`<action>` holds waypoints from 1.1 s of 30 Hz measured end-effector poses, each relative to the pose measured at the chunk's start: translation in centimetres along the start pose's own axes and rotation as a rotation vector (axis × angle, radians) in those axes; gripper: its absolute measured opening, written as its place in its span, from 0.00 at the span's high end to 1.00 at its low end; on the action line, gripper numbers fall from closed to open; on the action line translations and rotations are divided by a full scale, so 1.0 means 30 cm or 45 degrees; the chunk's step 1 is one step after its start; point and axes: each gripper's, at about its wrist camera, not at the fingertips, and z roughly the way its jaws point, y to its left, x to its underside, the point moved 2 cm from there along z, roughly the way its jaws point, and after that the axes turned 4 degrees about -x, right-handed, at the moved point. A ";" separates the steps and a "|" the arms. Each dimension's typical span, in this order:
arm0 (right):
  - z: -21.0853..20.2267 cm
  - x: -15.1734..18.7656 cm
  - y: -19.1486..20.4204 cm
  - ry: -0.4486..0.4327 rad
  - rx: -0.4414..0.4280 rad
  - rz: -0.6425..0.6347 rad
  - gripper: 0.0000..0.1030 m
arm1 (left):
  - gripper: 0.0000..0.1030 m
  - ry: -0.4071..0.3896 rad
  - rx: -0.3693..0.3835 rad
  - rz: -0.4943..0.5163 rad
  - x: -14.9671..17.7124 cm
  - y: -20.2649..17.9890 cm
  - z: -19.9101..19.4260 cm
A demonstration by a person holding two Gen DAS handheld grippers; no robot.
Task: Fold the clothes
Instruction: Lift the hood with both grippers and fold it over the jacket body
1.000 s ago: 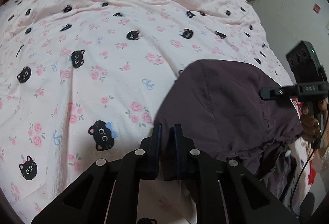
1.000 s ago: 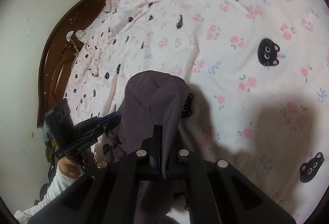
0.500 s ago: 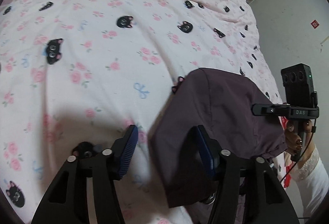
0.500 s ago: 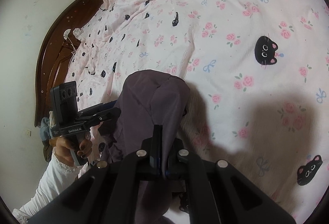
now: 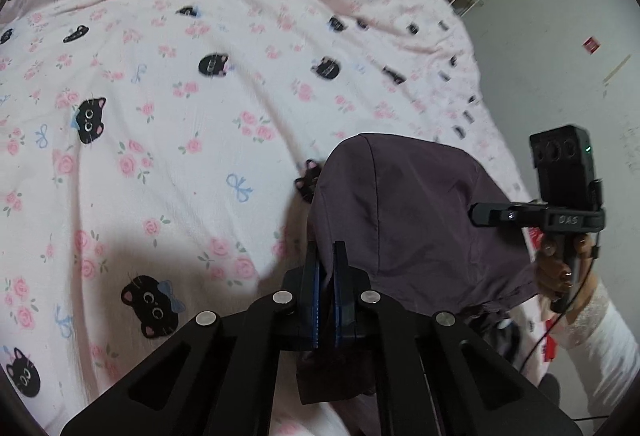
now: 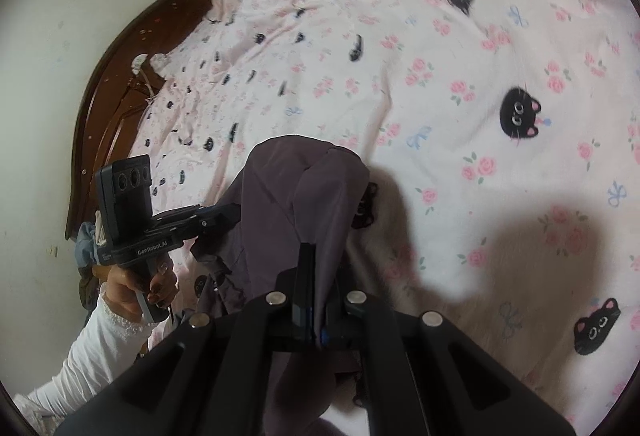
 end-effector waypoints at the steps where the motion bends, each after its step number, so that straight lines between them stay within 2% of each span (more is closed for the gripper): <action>1: -0.011 0.003 0.011 -0.008 -0.006 -0.017 0.97 | 0.96 -0.014 0.013 0.005 0.002 -0.002 -0.017; 10: -0.099 0.062 0.169 0.007 -0.015 -0.230 0.98 | 0.96 -0.076 0.037 0.121 0.060 -0.068 -0.154; 17: -0.110 0.165 0.296 0.111 0.080 -0.451 0.98 | 0.96 -0.069 0.020 0.221 0.144 -0.123 -0.231; 22: -0.119 0.244 0.356 0.159 0.111 -0.543 0.98 | 0.96 -0.053 0.014 0.279 0.217 -0.159 -0.270; 29: -0.141 0.355 0.417 0.167 0.165 -0.668 0.98 | 0.96 -0.041 0.015 0.360 0.332 -0.211 -0.330; 33: -0.142 0.451 0.465 0.154 0.236 -0.821 0.98 | 0.96 -0.024 0.014 0.386 0.392 -0.228 -0.354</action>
